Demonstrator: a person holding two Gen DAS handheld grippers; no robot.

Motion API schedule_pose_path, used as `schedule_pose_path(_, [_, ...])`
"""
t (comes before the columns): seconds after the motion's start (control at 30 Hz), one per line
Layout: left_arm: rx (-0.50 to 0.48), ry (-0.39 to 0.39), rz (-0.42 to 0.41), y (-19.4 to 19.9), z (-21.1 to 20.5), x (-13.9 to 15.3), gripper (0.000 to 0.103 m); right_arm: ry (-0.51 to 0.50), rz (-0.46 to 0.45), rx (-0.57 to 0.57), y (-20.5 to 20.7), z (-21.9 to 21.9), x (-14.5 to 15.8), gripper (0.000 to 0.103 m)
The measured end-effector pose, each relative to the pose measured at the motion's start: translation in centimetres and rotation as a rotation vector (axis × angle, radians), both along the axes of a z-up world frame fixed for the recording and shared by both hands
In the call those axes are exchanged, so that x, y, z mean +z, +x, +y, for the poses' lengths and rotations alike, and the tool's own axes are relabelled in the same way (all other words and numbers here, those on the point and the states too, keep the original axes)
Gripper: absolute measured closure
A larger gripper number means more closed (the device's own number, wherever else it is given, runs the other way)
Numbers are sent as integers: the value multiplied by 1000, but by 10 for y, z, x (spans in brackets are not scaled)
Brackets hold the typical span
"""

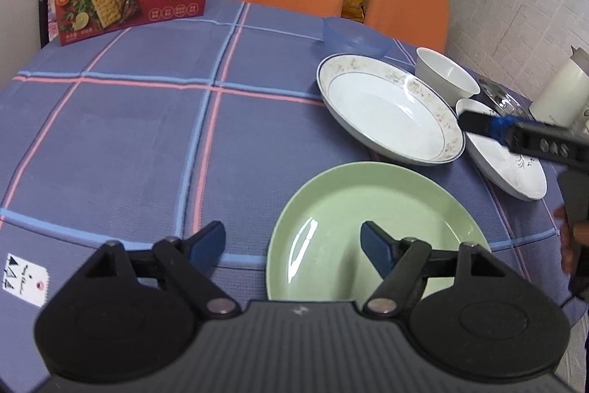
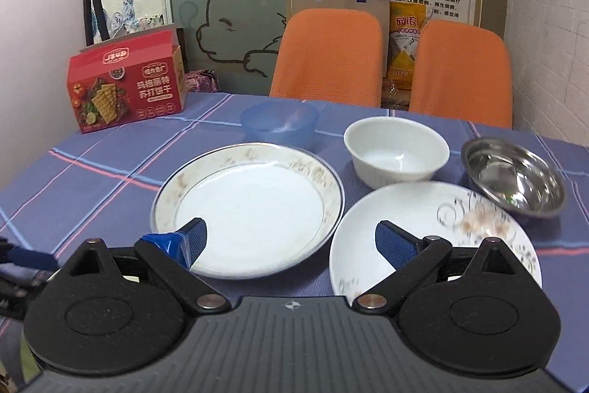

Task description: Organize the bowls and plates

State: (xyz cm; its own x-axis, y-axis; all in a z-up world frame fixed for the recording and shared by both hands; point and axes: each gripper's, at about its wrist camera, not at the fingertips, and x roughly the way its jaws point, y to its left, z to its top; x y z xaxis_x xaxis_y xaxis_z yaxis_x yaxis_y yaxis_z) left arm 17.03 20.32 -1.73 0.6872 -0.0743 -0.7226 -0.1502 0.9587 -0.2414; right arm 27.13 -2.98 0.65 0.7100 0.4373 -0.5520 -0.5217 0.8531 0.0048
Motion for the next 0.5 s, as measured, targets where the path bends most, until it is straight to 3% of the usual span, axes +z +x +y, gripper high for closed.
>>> schedule_pose_path(0.07, [3,10,0,2,2,-1,22,-20,8,5,24,11,-3,17])
schedule_pose_path(0.2, [24,19,1,8,12,-1,22,-53,48,46,51,27,-15,17])
schedule_pose_path(0.4, [52,13,-7,24,30,5,21,-69,134,74,71,43,-29,16])
schedule_pose_path(0.5, [49,9,-10,31,33,7,21,-106,130,47,72,54,-31,16])
